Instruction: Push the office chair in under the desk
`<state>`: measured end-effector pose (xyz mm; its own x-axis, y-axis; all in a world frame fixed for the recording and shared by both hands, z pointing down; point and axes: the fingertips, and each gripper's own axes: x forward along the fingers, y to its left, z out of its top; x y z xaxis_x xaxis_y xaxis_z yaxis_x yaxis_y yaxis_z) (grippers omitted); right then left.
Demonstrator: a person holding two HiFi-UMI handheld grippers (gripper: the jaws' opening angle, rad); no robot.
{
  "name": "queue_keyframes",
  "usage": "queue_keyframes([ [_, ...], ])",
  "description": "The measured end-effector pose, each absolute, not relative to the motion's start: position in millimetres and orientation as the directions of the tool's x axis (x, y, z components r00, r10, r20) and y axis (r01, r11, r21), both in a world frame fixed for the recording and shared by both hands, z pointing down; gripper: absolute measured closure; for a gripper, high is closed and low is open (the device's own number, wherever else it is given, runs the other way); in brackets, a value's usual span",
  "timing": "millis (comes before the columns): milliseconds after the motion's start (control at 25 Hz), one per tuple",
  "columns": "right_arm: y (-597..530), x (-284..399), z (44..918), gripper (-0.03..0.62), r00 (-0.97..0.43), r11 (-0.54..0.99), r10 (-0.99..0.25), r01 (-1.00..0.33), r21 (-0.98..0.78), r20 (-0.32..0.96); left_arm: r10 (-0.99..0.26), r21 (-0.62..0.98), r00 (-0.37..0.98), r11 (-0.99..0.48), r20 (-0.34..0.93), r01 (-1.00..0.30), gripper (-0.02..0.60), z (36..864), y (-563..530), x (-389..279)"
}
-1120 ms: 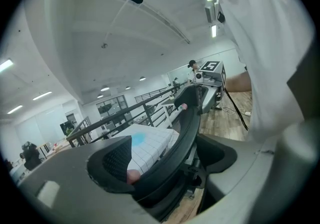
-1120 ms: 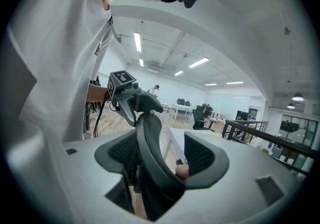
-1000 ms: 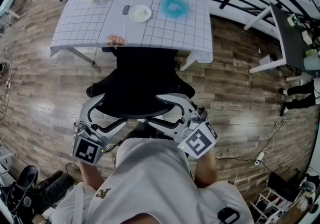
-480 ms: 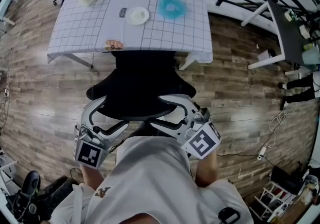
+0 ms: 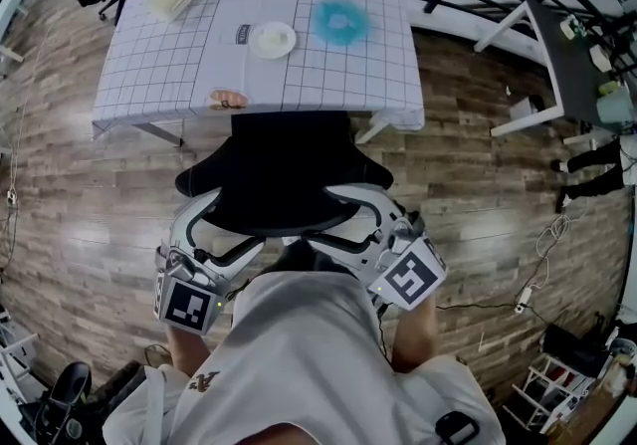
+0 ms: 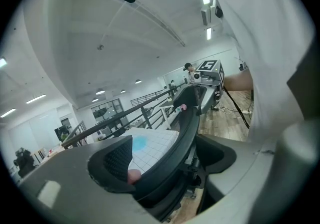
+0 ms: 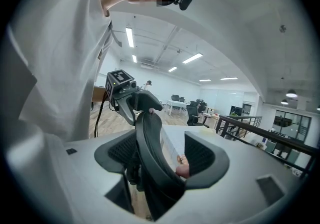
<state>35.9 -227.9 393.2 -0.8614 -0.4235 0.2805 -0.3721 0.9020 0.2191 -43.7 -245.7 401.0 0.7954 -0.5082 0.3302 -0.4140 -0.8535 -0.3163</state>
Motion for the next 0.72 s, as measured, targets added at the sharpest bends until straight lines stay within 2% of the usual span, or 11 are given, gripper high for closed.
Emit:
queue_keyframes([
  [720, -263, 47, 392, 0.284, -0.863, 0.900, -0.426, -0.375, 0.221, 0.272, -0.516, -0.326, 0.790, -0.849, 0.333, -0.417, 0.179, 398, -283, -33],
])
